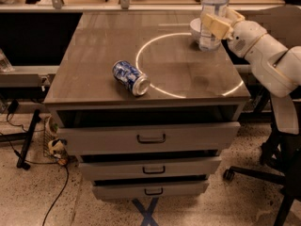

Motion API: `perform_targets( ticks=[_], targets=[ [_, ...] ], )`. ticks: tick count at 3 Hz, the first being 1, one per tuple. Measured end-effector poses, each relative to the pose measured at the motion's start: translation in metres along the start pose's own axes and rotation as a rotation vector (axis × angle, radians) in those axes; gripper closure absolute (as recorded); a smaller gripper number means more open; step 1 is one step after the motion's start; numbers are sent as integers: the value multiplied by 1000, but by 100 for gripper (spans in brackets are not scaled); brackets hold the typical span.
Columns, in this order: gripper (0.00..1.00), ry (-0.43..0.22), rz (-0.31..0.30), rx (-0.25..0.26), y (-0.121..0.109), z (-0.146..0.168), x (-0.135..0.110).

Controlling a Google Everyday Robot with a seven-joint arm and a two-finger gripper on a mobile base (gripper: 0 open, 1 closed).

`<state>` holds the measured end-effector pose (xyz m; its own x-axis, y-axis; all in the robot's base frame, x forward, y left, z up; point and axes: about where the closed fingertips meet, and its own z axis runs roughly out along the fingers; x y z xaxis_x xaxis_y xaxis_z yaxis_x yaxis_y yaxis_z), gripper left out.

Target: Place blue plastic bottle upright

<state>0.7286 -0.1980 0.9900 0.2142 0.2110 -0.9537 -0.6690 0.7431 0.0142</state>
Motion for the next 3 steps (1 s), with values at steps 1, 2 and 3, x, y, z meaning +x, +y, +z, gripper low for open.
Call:
perform_targets(
  ticks=[1, 2, 3],
  targets=[
    [100, -11, -64, -9, 4, 4, -1],
    [100, -13, -62, -19, 5, 2, 1],
    [100, -15, -87, -35, 0, -12, 9]
  ],
)
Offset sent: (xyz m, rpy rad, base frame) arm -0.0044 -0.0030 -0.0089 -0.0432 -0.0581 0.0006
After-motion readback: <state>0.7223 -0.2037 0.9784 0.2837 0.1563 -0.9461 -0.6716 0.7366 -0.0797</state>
